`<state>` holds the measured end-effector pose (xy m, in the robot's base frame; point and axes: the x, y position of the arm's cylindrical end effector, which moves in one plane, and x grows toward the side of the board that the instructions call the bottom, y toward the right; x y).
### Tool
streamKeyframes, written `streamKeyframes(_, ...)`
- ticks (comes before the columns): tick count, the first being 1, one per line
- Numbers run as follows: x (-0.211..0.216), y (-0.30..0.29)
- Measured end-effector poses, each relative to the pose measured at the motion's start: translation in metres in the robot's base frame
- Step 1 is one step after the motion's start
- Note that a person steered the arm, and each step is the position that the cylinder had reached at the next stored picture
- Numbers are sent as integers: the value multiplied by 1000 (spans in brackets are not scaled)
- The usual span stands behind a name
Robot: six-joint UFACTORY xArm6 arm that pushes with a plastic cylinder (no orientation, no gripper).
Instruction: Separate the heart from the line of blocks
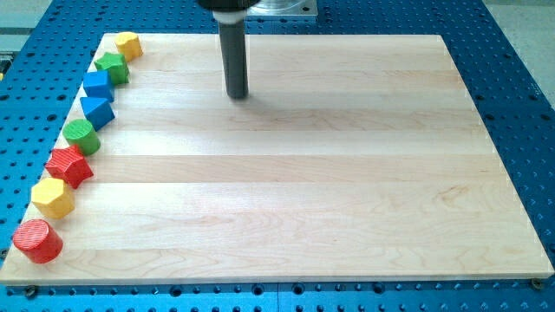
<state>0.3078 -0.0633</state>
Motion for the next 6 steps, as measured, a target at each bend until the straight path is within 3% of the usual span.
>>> streamKeyframes(2, -103, -93)
streamKeyframes(6, -117, -158)
